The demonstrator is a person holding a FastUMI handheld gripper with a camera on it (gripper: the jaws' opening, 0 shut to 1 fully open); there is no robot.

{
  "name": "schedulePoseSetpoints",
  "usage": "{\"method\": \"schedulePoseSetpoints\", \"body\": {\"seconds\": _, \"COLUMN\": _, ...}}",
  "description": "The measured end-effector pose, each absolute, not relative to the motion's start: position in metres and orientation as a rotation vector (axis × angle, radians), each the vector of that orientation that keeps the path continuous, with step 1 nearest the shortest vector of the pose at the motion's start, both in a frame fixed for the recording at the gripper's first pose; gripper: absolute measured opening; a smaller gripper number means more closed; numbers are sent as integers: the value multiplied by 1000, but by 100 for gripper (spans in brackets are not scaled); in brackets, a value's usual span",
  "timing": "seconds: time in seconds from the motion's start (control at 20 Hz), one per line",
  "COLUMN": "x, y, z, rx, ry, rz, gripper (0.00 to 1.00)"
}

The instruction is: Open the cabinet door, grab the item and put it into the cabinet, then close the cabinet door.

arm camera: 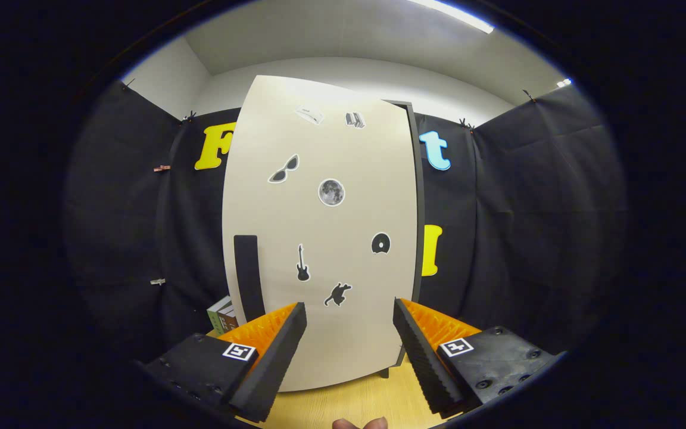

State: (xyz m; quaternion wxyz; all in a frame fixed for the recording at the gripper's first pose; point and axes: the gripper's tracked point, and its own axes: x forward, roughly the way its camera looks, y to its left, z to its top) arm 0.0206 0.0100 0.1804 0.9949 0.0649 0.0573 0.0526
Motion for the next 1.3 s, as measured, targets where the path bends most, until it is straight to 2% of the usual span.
{"method": "schedulePoseSetpoints", "body": {"seconds": 1.3, "x": 17, "y": 3, "z": 188, "rx": 77, "ry": 68, "rz": 109, "gripper": 98}}
